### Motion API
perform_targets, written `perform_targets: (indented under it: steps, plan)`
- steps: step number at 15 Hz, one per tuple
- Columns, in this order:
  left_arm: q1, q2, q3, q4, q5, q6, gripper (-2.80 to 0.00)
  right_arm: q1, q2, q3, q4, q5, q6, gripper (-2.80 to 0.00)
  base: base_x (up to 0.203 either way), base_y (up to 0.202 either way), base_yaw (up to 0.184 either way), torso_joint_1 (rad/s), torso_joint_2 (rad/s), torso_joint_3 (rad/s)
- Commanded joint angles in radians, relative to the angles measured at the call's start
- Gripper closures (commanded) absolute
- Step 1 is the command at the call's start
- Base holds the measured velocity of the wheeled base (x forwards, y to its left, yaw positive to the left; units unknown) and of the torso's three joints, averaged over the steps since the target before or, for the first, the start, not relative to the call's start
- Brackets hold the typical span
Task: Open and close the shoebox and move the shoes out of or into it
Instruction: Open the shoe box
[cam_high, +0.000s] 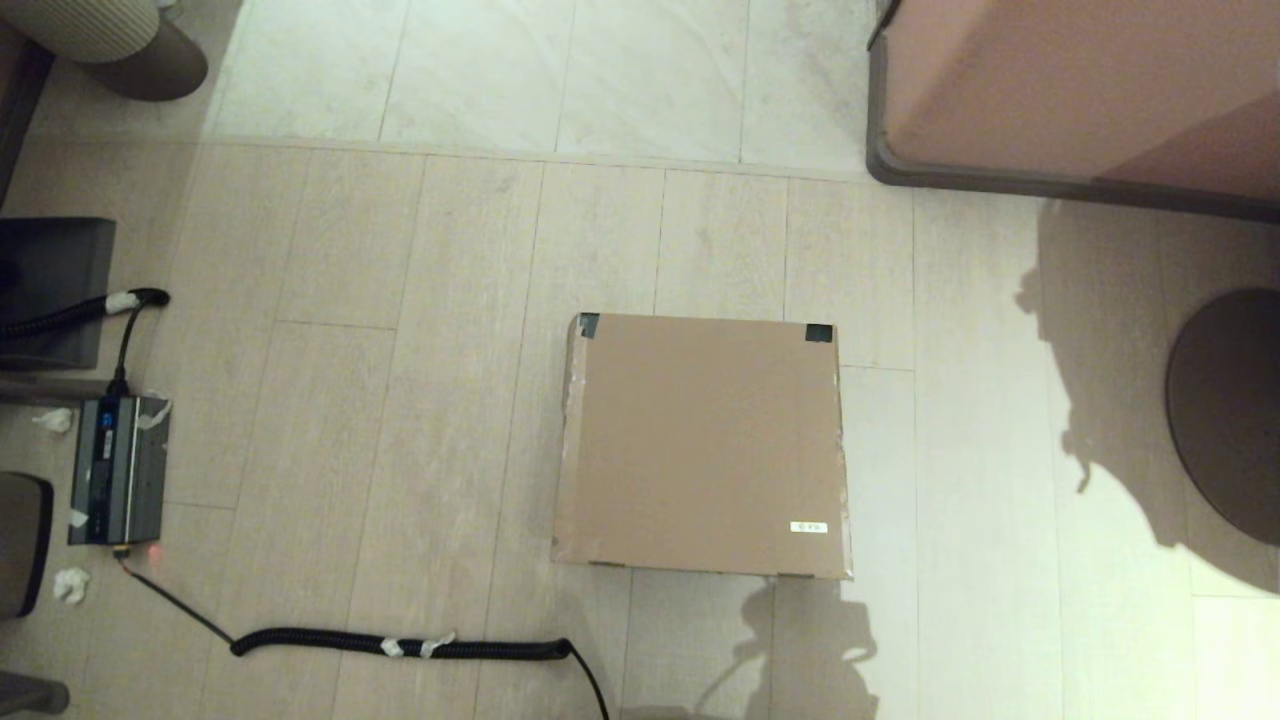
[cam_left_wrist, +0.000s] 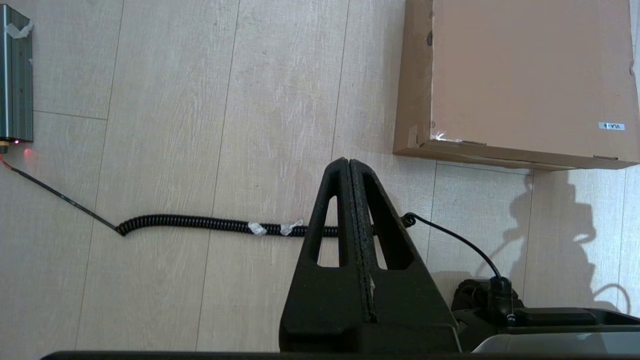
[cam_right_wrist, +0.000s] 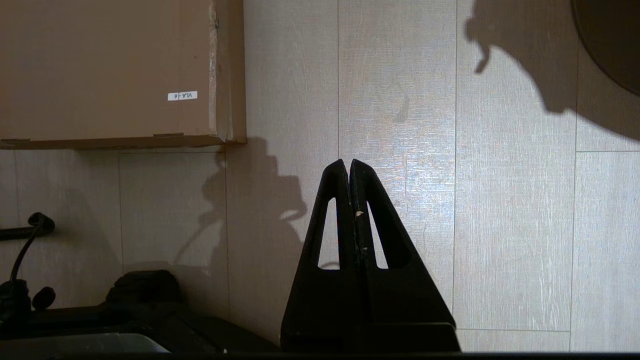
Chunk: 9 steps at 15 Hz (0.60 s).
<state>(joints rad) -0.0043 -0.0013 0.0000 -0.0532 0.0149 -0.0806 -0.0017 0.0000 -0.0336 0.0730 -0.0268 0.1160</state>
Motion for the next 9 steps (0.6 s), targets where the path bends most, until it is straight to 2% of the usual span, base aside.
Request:
perform_targets:
  steps: [1, 3, 6, 8, 9]
  plan:
    - [0.000, 0.001, 0.018, 0.000, 0.000, -0.001, 0.00, 0.000, 0.002, 0.000, -0.001, 0.001, 0.001, 0.00, 0.000, 0.000, 0.000, 0.000, 0.00, 0.000]
    - [0.000, 0.001, 0.017, 0.003, -0.001, 0.005, 0.00, 0.000, 0.002, 0.000, 0.001, 0.002, -0.006, 0.00, 0.000, 0.000, 0.000, 0.000, 0.00, 0.000]
    - [0.000, 0.003, 0.006, -0.008, -0.005, 0.016, 0.00, 0.001, 0.004, -0.022, 0.003, 0.020, -0.062, 0.00, 0.000, 0.000, 0.000, 0.000, 0.00, 0.000]
    - [-0.001, 0.054, -0.118, 0.008, -0.049, 0.014, 0.00, 0.001, 0.079, -0.116, 0.012, 0.024, -0.034, 0.00, 0.000, 0.000, 0.000, 0.000, 0.00, 0.000]
    - [-0.003, 0.128, -0.209, 0.018, -0.090, -0.009, 0.00, 0.001, 0.172, -0.171, 0.017, 0.033, 0.021, 0.00, 0.000, 0.000, 0.000, 0.000, 0.00, 0.000]
